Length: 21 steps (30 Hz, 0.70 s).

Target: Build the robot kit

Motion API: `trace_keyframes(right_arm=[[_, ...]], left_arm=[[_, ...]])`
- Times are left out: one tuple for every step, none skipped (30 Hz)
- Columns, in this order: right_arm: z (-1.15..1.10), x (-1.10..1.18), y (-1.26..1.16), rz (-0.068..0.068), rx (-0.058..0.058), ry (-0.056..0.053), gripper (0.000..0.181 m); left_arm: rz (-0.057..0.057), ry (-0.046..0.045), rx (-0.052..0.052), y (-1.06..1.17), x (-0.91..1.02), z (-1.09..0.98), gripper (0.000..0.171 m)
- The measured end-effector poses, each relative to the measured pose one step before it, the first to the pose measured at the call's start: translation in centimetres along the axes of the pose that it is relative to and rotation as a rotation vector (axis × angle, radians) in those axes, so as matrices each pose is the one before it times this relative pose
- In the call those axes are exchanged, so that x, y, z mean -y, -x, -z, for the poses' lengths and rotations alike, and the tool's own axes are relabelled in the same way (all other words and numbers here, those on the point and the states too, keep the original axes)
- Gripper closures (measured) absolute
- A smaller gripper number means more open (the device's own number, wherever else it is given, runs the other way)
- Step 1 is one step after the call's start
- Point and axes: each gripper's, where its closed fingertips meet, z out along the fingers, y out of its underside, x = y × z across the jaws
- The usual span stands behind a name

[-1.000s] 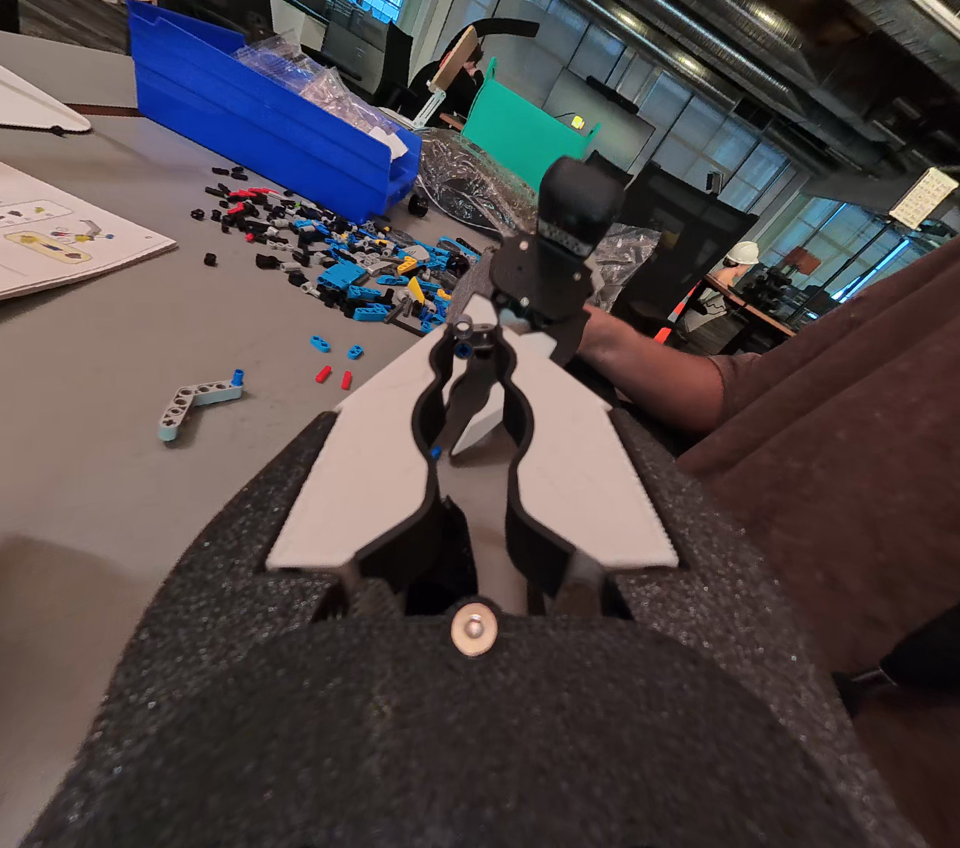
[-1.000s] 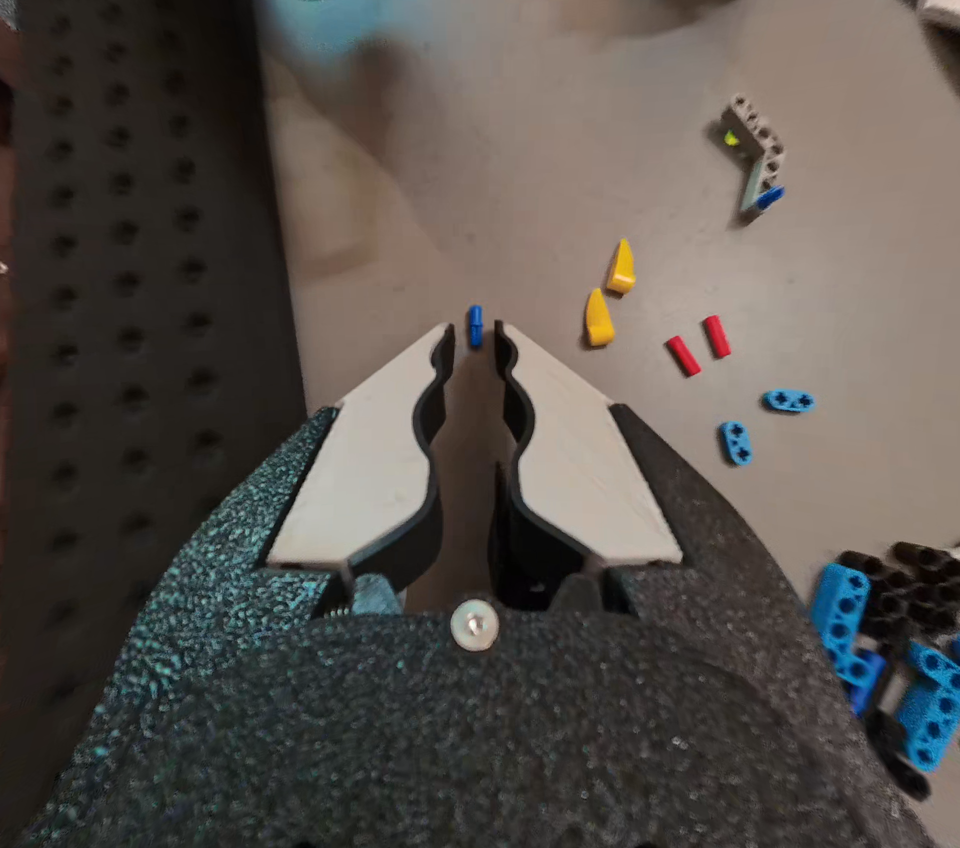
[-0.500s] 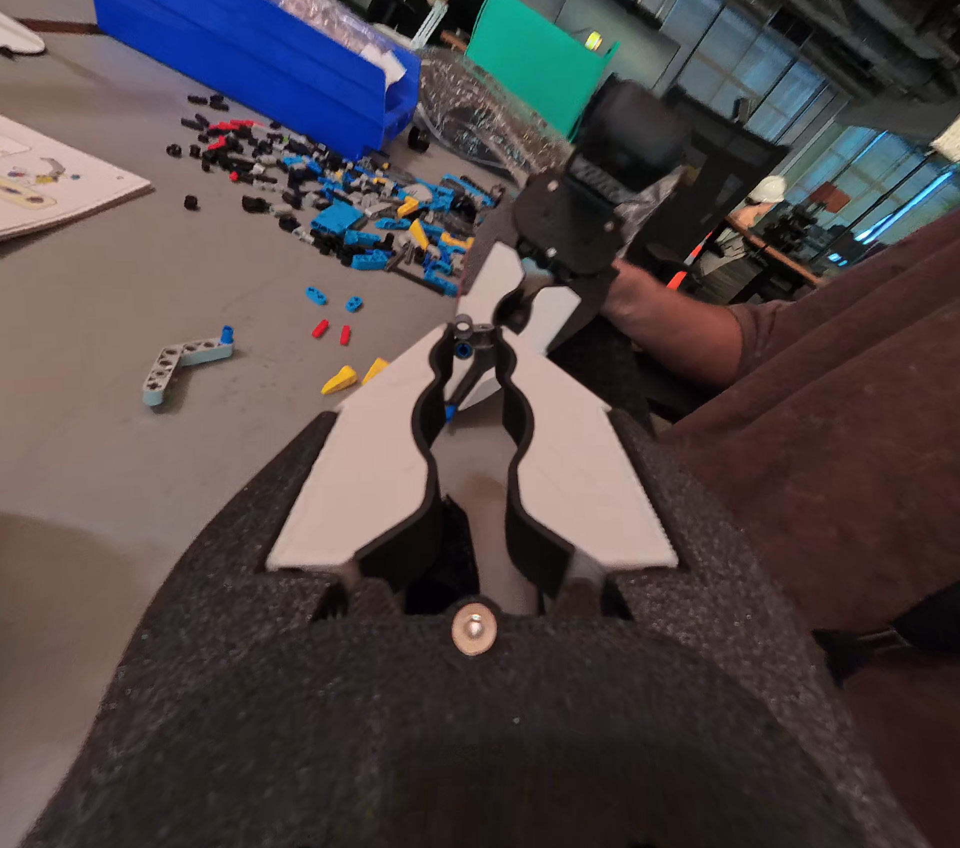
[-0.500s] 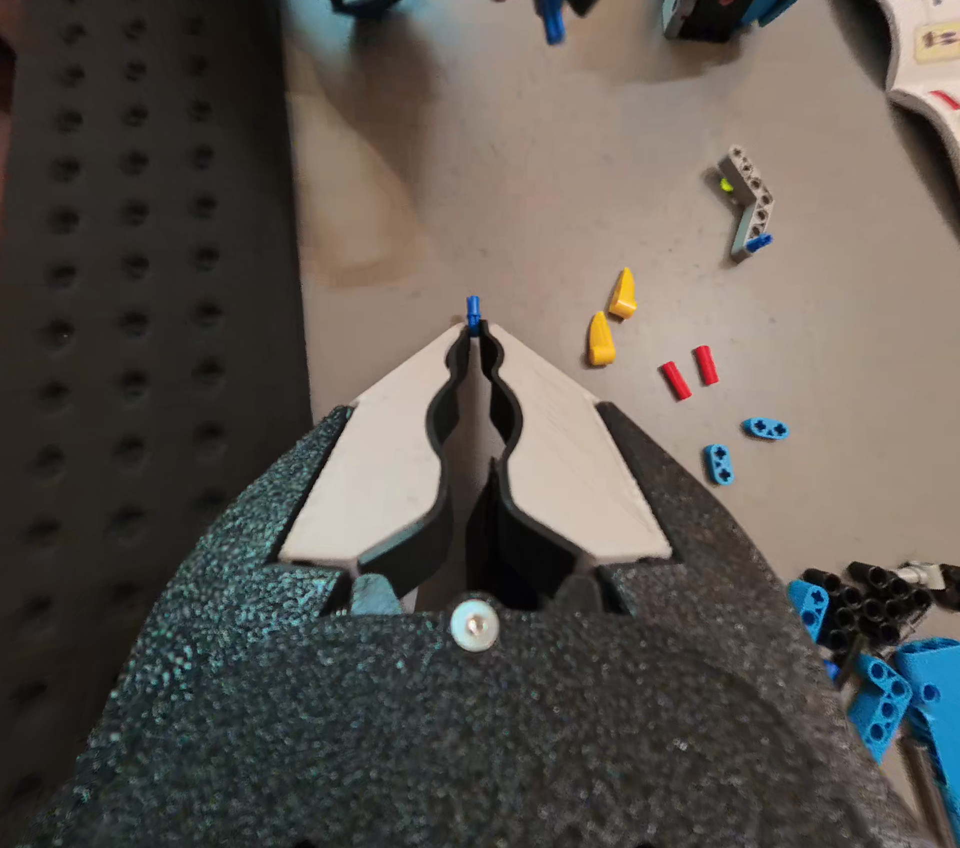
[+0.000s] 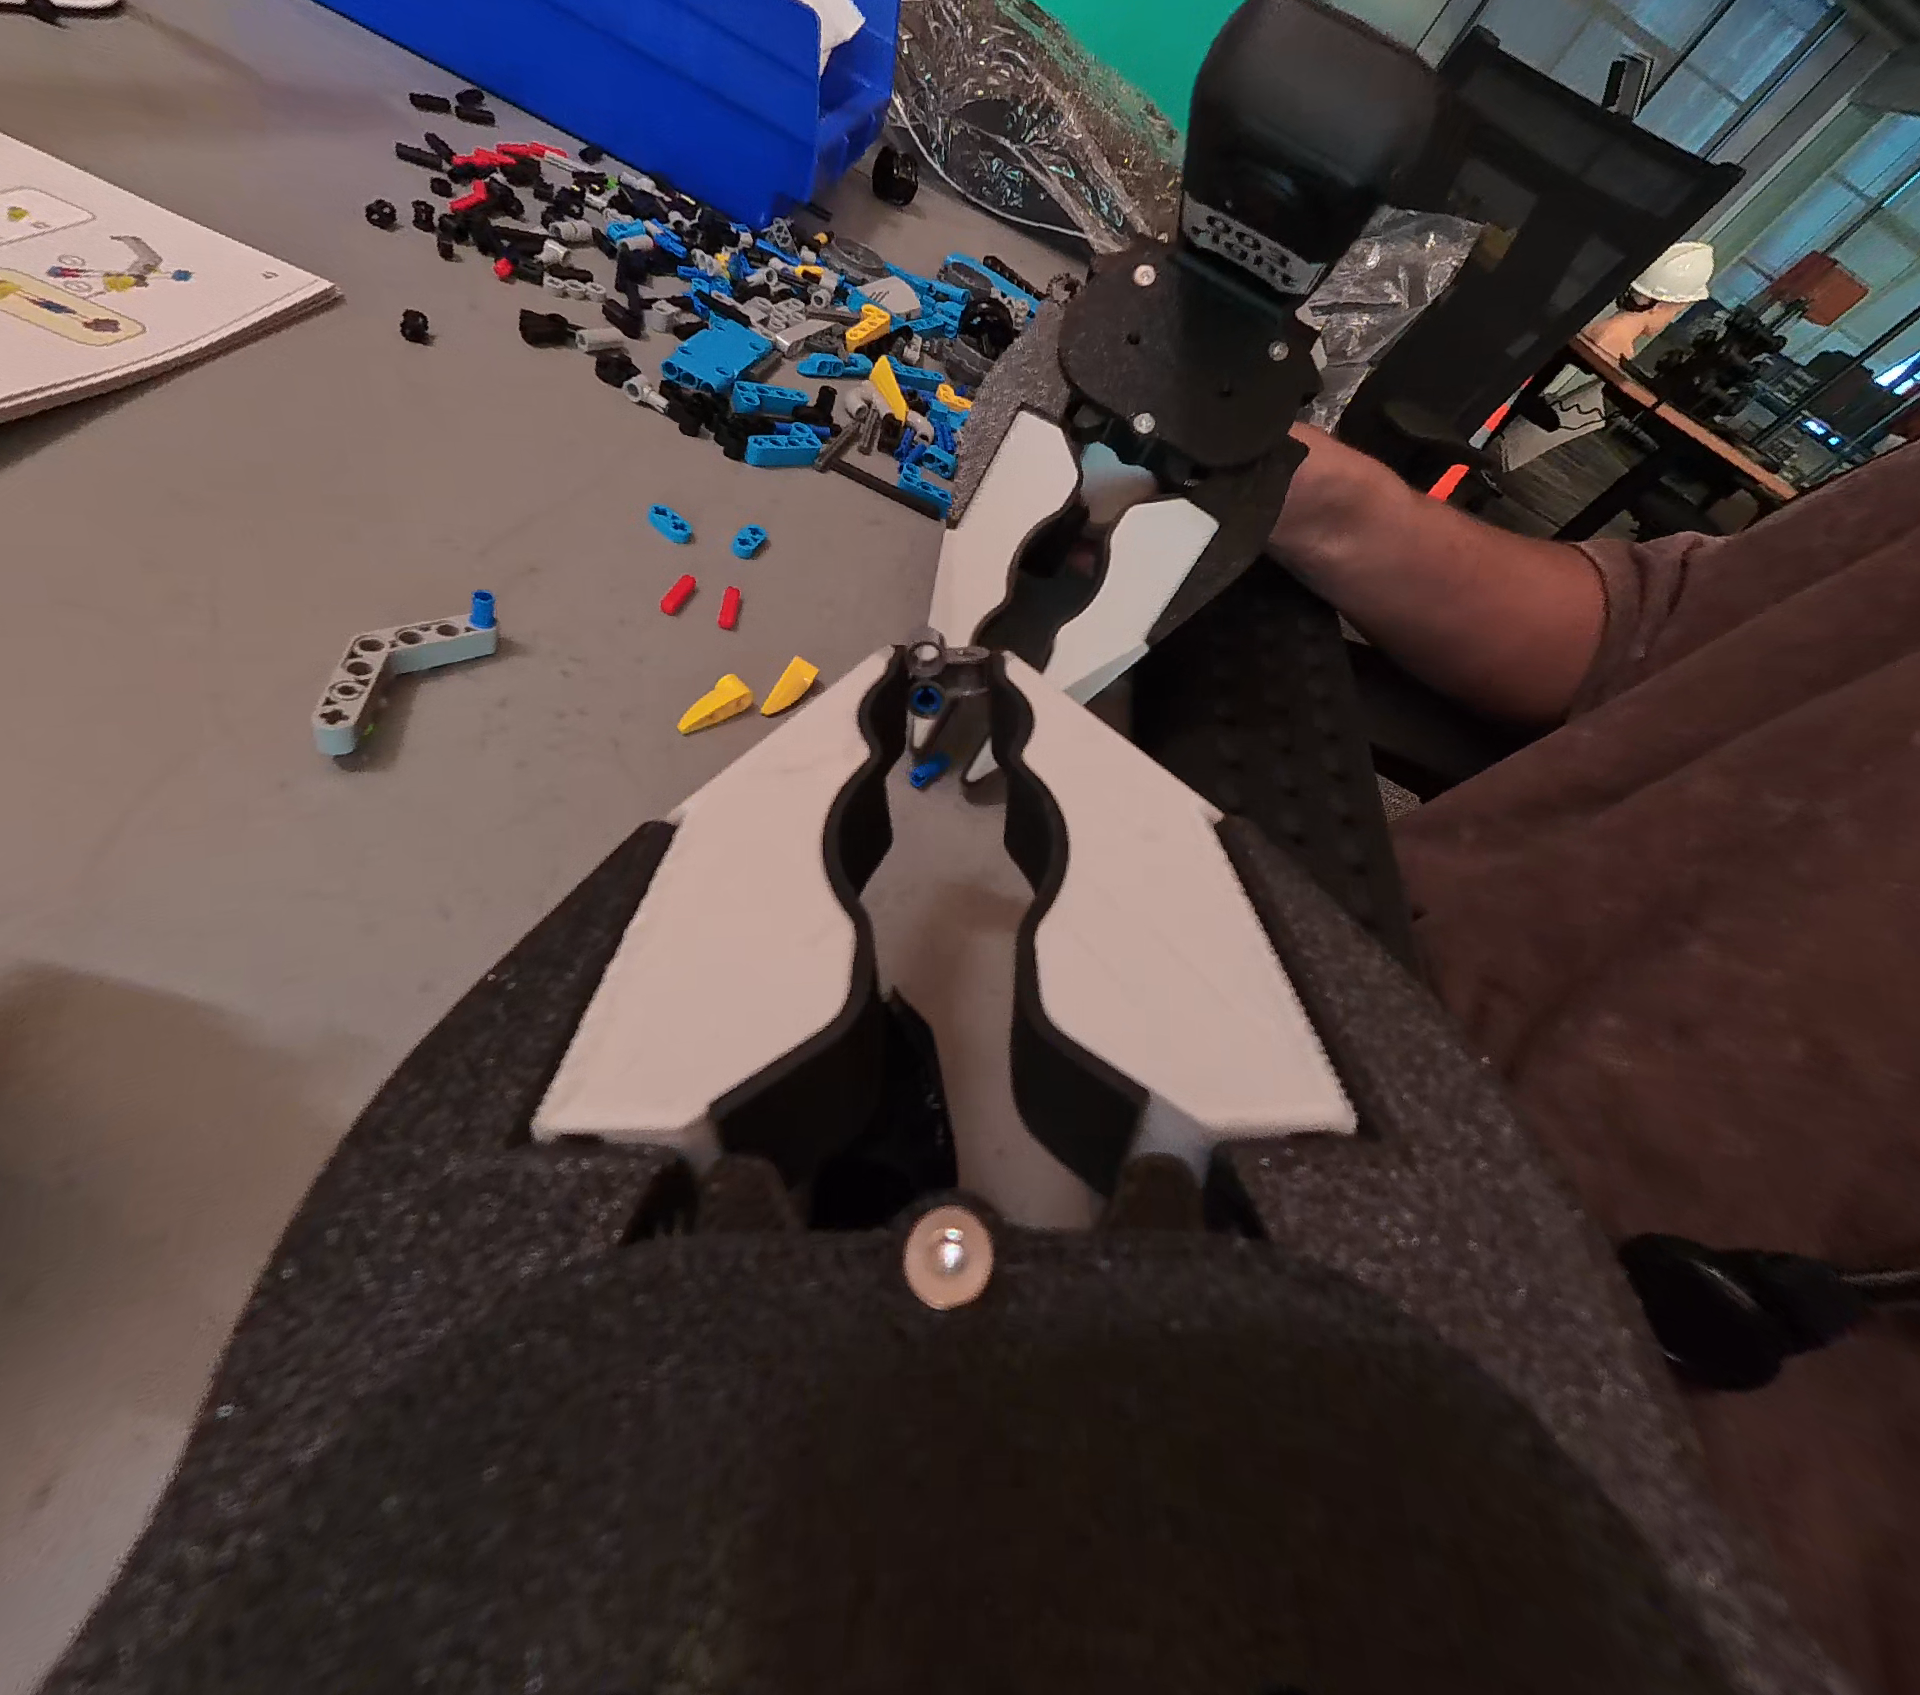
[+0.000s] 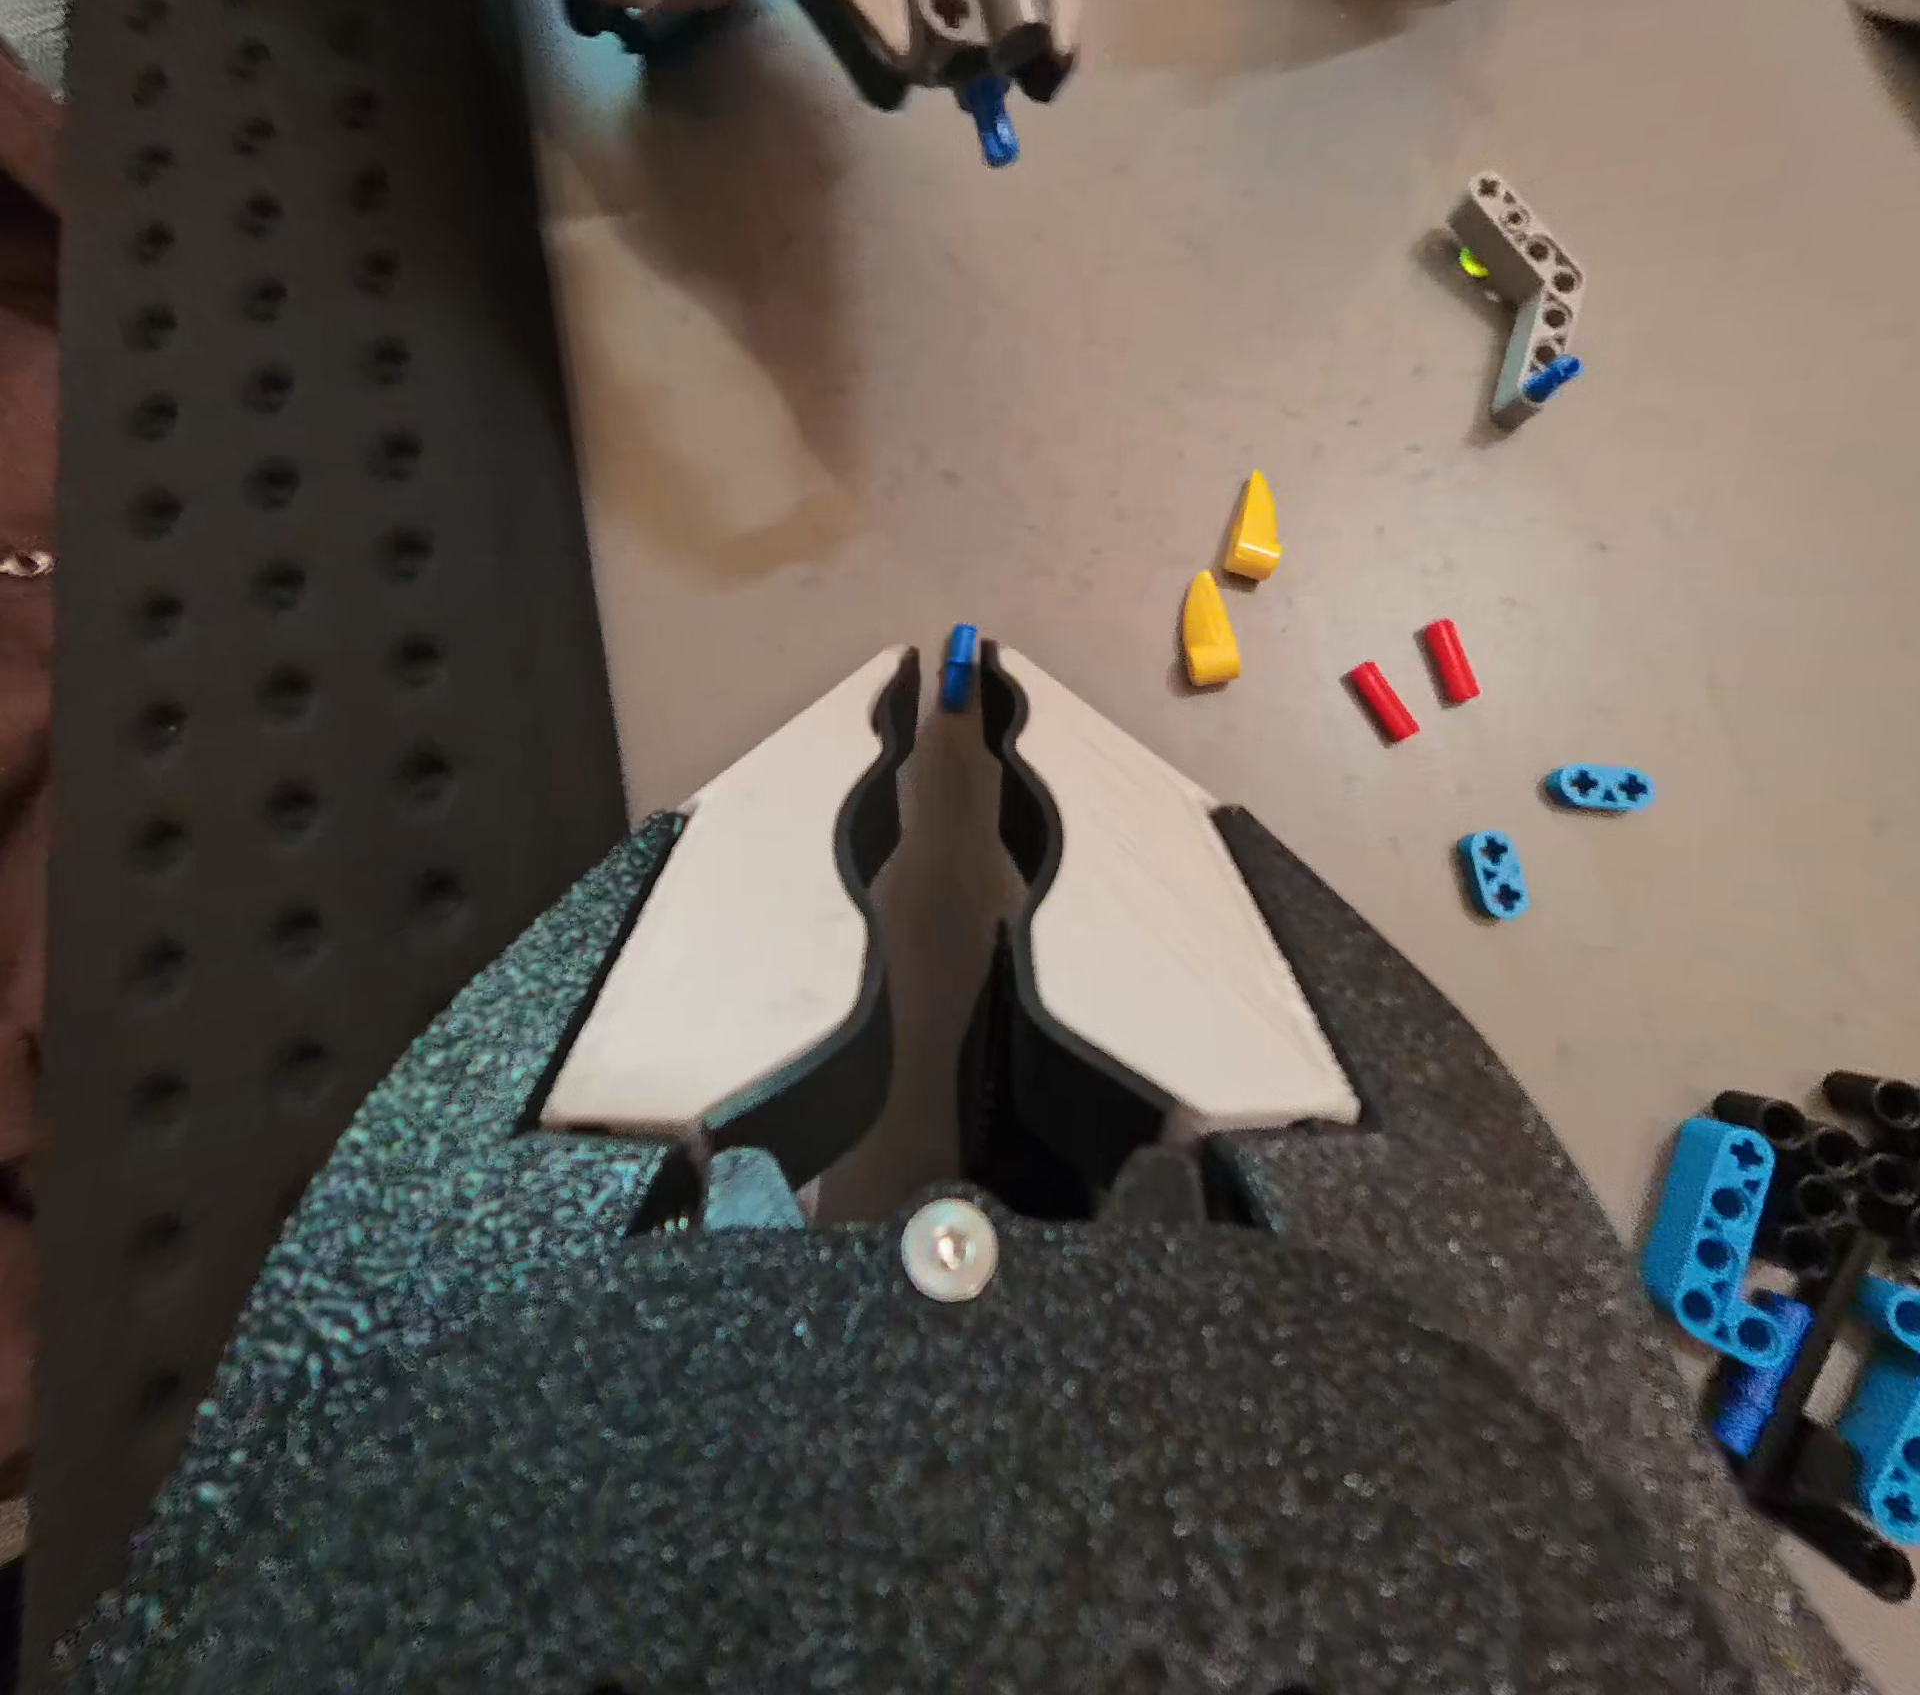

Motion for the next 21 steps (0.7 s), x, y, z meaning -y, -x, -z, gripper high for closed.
trace_keyframes(right_arm=[[-0.112, -0.193, -0.249, -0.0145, -0.0144, 0.0136, 0.169], [-0.107, -0.03, -0.108, -0.0053, -0.0092, 0.0039, 0.17], [-0.108, 0.077, -0.135, 0.0006, -0.0119, 0.0005, 0.171], [-0.081, 0.104, -0.05, -0.0002, -0.0051, -0.0011, 0.172], [-0.028, 0.049, 0.014, -0.0009, -0.0008, -0.0012, 0.172], [0.007, 0.001, 0.0, 0.0025, -0.0009, -0.0015, 0.172], [0.013, -0.016, -0.005, -0.0001, 0.0004, -0.0016, 0.172], [0.0, -0.007, -0.001, -0.0035, 0.0002, -0.0008, 0.172], [-0.001, -0.011, 0.0, -0.0044, -0.0039, -0.0028, 0.172], [0.046, -0.067, 0.011, -0.0025, -0.0098, -0.0069, 0.173], [0.051, -0.053, 0.038, 0.0012, -0.0139, -0.0141, 0.174], [0.02, -0.031, 0.026, 0.0063, -0.0124, -0.0154, 0.174], [0.016, -0.016, -0.003, 0.0122, -0.0085, -0.0045, 0.174], [-0.013, 0.013, -0.007, 0.0073, -0.0022, 0.0034, 0.174], [-0.014, 0.016, 0.018, -0.0054, 0.0054, 0.0035, 0.175], [0.028, -0.01, 0.036, -0.0077, 0.0064, 0.0058, 0.176], [0.049, 0.008, 0.058, 0.0078, 0.0, 0.0053, 0.176], [0.094, 0.052, 0.032, 0.0261, -0.0079, 0.0046, 0.176], [0.278, 0.213, -0.015, 0.0348, -0.0149, -0.0014, 0.176], [0.666, 0.903, -0.21, 0.0255, -0.0273, -0.0367, 0.177], [1.0, 1.52, -0.23, 0.0165, -0.024, -0.0639, 0.177]], left_arm=[[0.0006, -0.00068, -0.0011, -0.012, 0.01, 0.008, 0.157], [0.0009, -0.00089, -0.0022, -0.037, 0.018, 0.018, 0.157], [0.0014, -0.00038, -0.0023, -0.029, 0.0, -0.002, 0.157], [0.0009, 0.00055, -0.0015, -0.021, -0.013, -0.008, 0.157], [0.001, 0.00078, -0.0021, -0.015, -0.019, -0.014, 0.157], [0.0016, 0.00065, -0.0031, -0.046, -0.011, -0.016, 0.157], [0.0009, 0.001, -0.0026, -0.035, -0.016, -0.013, 0.157], [-0.0002, 0.00146, -0.0012, -0.023, -0.026, -0.026, 0.157], [-0.0003, 0.00114, -0.0007, -0.01, -0.025, -0.007, 0.157], [0.0006, -0.00011, -0.0015, -0.013, -0.007, 0.009, 0.157], [0.0021, -0.00184, -0.0028, -0.025, 0.03, 0.028, 0.157], [0.003, -0.00294, -0.0031, -0.018, 0.037, 0.043, 0.157], [0.0026, -0.0029, -0.0022, -0.002, 0.04, 0.034, 0.157], [0.0022, -0.00167, -0.0043, -0.03, 0.029, 0.012, 0.157], [0.0017, -0.00033, -0.0081, -0.107, 0.006, -0.019, 0.157], [-0.0008, -0.00072, -0.0084, -0.149, 0.008, -0.025, 0.157], [-0.0051, -0.00097, -0.0069, -0.179, 0.003, -0.019, 0.157], [-0.0091, 0.00066, -0.0062, -0.173, -0.009, -0.024, 0.157], [-0.0109, 0.00075, -0.0041, -0.159, -0.022, -0.026, 0.157], [-0.011, -0.00046, -0.0023, -0.122, 0.009, -0.017, 0.157], [-0.0114, -0.00029, -0.0035, -0.138, -0.001, -0.031, 0.157]])
